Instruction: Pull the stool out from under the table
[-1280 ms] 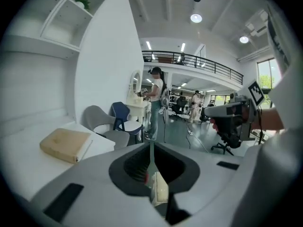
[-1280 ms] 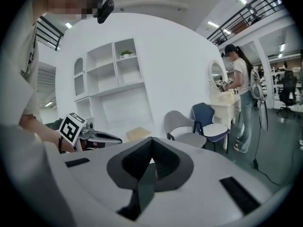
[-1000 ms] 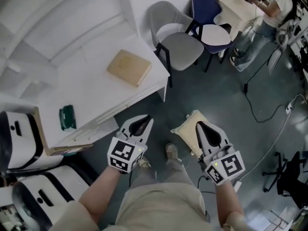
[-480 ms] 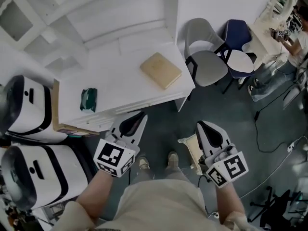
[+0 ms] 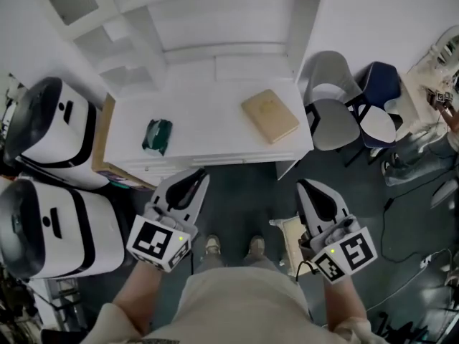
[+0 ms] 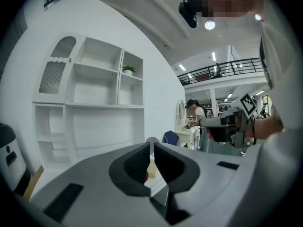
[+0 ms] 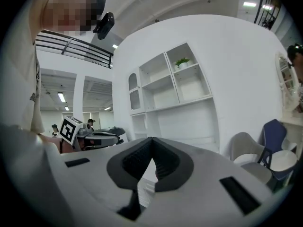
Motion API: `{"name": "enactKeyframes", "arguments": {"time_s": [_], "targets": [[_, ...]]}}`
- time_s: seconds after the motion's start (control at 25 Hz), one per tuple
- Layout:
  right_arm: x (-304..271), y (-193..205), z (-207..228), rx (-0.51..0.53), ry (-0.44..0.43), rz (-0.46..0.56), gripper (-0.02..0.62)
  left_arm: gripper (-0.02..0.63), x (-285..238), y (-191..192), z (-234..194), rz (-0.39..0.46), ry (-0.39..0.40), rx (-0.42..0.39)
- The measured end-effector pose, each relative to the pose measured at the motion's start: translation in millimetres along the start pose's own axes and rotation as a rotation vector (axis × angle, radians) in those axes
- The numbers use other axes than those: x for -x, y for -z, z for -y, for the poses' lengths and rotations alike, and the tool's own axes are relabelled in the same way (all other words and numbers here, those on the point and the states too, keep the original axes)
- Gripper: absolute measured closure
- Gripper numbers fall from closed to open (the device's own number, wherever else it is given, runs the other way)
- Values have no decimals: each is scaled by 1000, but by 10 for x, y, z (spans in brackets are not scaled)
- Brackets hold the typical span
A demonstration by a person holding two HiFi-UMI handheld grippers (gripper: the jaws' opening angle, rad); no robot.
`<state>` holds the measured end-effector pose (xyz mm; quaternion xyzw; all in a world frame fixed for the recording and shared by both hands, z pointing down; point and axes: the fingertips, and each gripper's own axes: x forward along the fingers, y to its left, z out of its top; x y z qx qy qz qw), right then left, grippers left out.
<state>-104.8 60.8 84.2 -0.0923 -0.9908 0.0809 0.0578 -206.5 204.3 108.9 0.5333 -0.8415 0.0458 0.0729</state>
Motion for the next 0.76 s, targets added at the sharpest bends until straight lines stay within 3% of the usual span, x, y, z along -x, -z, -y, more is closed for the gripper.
{"name": "enactKeyframes", "arguments": {"time_s": [0.28, 0.76], "targets": [[-156, -22, -131, 25, -52, -6, 574, 561, 161, -66, -192, 32, -70, 13], [-237, -3, -147, 31, -28, -19, 574, 561, 155, -89, -200, 27, -49, 2]]}}
